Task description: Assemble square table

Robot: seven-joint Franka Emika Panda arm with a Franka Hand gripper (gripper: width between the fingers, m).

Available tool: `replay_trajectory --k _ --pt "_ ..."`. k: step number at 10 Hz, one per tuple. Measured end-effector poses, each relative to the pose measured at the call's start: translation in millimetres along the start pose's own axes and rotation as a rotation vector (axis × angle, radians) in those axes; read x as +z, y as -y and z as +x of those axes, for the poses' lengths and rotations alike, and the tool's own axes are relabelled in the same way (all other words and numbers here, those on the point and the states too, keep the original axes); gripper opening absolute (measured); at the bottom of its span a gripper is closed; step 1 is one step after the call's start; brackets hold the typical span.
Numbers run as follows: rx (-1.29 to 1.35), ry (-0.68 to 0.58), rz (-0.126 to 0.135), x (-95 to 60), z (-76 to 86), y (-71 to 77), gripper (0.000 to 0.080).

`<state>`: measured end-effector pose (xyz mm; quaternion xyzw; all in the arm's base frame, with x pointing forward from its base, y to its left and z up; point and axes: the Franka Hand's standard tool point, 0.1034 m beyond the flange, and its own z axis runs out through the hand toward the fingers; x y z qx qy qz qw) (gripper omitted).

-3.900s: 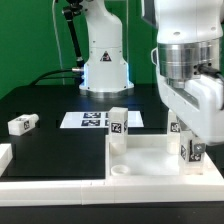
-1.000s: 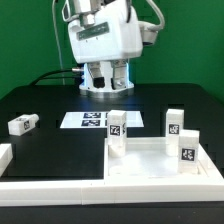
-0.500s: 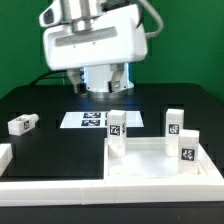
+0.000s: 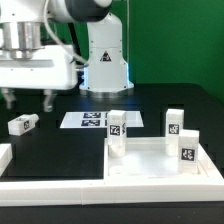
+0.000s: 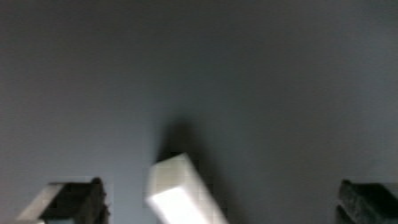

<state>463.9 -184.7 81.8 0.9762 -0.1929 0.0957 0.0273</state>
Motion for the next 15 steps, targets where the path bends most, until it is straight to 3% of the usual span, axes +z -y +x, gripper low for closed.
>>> replay_trajectory --k 1,3,5,7,9,10,12,15 --pt "0.001 0.01 0.007 1.4 -2.1 6.1 0.0649" --pt "0.003 0.011 0.006 1.8 -2.3 4.5 0.0649" --pt "0.006 0.054 0.021 4.8 -7.6 4.6 0.0649" --pt "-0.007 0.122 0.001 22.9 -32.3 -36.5 0.0649" --pt "0.013 0.33 0.049 28.2 -60.3 -52.0 0.0649" --pt "0.069 0.461 0.103 24.1 -71.9 -51.5 0.0649" --pt "0.064 0.555 0.114 25.5 -72.9 -42.0 0.0649" --pt "0.07 0.809 0.163 29.6 -69.1 -68.9 0.0649"
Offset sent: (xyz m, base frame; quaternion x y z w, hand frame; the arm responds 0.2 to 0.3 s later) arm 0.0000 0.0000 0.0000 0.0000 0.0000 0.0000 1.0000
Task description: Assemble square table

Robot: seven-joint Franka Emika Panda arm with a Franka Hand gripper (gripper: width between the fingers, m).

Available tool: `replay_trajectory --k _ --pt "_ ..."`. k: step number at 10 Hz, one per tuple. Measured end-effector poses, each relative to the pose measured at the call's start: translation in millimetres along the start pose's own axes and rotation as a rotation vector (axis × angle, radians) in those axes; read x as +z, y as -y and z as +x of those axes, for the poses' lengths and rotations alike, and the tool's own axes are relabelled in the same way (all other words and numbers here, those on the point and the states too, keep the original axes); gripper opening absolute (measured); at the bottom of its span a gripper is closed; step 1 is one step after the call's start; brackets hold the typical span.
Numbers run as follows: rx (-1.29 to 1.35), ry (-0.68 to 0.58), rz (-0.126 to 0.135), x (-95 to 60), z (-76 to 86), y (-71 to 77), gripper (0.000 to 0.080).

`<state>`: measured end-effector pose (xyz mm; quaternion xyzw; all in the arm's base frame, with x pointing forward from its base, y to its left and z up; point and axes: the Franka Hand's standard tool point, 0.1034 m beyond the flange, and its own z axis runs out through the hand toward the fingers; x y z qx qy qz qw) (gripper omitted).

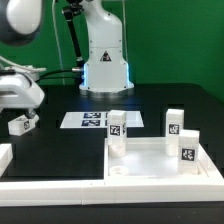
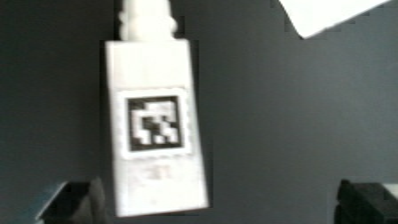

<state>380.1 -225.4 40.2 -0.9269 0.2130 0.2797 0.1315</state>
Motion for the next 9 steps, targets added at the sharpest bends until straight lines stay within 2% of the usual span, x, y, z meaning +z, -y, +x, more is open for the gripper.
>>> replay_trajectory --k 2,3,6,9 --pt "0.013 0.127 0.025 -2.0 5.1 -4.3 0.0649" --pt "0.014 0.165 0.025 0.3 7.2 -4.6 0.0649" --pt "0.015 0.157 0.02 2.2 8.7 -5.1 0.0649" --pt "0.068 0.286 0.076 26.7 -7.8 -13.1 0.0649"
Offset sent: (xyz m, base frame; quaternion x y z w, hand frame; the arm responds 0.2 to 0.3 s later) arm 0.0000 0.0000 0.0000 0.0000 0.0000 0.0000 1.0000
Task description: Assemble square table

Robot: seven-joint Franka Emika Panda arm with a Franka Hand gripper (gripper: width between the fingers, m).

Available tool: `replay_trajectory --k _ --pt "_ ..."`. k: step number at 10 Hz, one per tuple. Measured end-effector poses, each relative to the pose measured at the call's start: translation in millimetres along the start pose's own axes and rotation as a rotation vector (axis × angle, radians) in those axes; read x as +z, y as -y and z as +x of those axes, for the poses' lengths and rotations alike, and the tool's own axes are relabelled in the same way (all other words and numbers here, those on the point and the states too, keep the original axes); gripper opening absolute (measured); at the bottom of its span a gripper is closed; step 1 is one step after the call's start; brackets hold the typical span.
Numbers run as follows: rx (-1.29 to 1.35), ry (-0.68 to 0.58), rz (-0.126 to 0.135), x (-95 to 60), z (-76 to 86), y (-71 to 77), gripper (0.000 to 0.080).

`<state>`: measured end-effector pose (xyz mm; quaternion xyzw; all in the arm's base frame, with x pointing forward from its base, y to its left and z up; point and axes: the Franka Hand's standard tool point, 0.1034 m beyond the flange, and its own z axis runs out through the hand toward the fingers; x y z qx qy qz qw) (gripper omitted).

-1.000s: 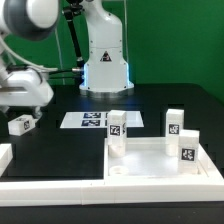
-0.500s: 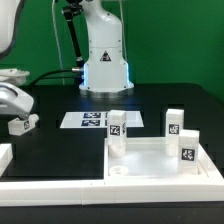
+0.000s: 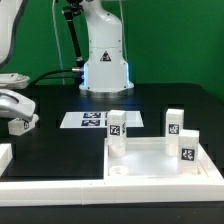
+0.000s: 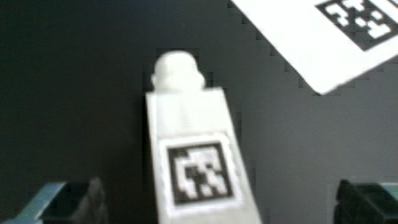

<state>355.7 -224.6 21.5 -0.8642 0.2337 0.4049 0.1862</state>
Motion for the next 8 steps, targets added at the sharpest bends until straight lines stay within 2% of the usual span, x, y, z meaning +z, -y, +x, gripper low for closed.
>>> replay_trajectory --k 1,2,5,7,8 --pt "0.015 -0.002 -0.008 7.2 1.8 1.9 0.0649" --pt "0.012 -0.004 -0.01 5.6 2.2 2.3 0.0649" --pt "0.019 -0.001 -0.007 7.0 2.0 1.6 0.0649" --pt "0.047 0.044 -0.001 20.6 0.8 1.0 0.0649" --pt "0.046 0.041 -0.001 19.6 0.9 0.8 0.0649"
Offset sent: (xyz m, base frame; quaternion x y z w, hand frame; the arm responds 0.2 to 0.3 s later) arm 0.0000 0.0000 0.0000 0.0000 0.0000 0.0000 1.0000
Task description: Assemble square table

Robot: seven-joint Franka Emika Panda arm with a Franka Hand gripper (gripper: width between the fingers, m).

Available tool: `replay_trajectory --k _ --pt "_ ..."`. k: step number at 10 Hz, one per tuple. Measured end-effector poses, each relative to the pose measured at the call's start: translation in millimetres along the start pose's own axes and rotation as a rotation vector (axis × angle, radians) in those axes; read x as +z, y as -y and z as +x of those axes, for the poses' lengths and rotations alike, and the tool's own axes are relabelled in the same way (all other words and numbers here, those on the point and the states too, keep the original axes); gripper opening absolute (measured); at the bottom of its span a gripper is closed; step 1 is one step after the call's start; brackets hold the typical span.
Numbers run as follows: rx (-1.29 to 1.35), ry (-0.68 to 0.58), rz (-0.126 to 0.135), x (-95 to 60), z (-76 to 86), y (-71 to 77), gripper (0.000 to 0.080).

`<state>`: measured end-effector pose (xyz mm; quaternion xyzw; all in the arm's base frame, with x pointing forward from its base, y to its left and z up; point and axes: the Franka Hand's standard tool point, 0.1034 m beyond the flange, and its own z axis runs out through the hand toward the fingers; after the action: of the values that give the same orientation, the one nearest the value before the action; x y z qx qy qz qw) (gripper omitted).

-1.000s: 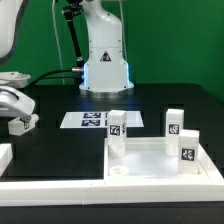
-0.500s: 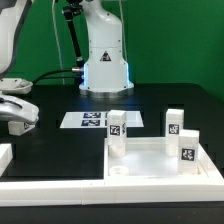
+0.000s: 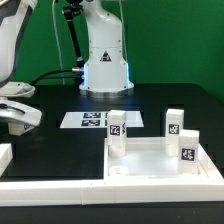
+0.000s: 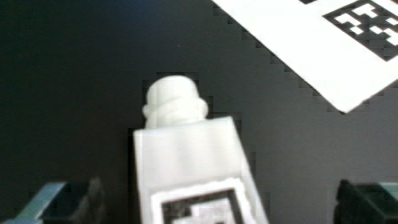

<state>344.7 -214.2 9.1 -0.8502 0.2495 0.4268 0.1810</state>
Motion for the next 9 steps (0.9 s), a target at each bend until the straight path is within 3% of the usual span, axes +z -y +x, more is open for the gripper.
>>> replay_trajectory --k 1,2,3,4,5,6,9 --pt "0.0 0.0 0.0 0.2 -0.1 -0.3 0.0621" --pt "0.001 0.001 0.0 0.3 -0.1 -0.4 0.0489" --pt "0.001 0.001 0.0 0.3 -0.1 -0.4 0.0489" --pt "0.001 0.001 0.0 0.3 -0.1 -0.4 0.0342" --pt "0.001 0.001 0.0 0.3 -0.1 -0.5 0.0342" --pt "0.001 0.001 0.0 0.3 -0.1 -0.5 0.0285" --pt "0.001 0.001 0.0 0.3 -0.1 -0.5 0.0285"
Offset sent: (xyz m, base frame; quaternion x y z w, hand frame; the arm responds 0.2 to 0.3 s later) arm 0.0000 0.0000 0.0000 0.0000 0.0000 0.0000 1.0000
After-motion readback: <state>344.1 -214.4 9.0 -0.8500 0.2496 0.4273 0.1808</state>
